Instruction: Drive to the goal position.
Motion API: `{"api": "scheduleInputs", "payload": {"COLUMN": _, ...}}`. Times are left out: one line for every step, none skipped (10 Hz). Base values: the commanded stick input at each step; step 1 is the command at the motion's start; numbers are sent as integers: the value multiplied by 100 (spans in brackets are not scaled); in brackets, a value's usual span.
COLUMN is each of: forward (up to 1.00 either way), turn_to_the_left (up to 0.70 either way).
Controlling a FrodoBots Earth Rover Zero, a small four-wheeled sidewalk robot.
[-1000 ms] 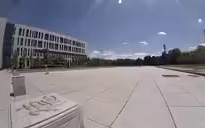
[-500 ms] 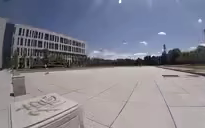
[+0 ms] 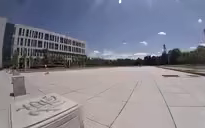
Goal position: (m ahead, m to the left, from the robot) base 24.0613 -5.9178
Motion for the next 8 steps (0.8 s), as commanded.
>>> {"api": "scheduleInputs", "payload": {"forward": 6, "turn_to_the_left": 0}}
{"api": "scheduleInputs", "payload": {"forward": 6, "turn_to_the_left": 0}}
{"api": "scheduleInputs", "payload": {"forward": 6, "turn_to_the_left": 0}}
{"api": "scheduleInputs", "payload": {"forward": 6, "turn_to_the_left": 0}}
{"api": "scheduleInputs", "payload": {"forward": 6, "turn_to_the_left": 0}}
{"api": "scheduleInputs", "payload": {"forward": 6, "turn_to_the_left": 0}}
{"api": "scheduleInputs", "payload": {"forward": 6, "turn_to_the_left": 0}}
{"api": "scheduleInputs", "payload": {"forward": 6, "turn_to_the_left": 0}}
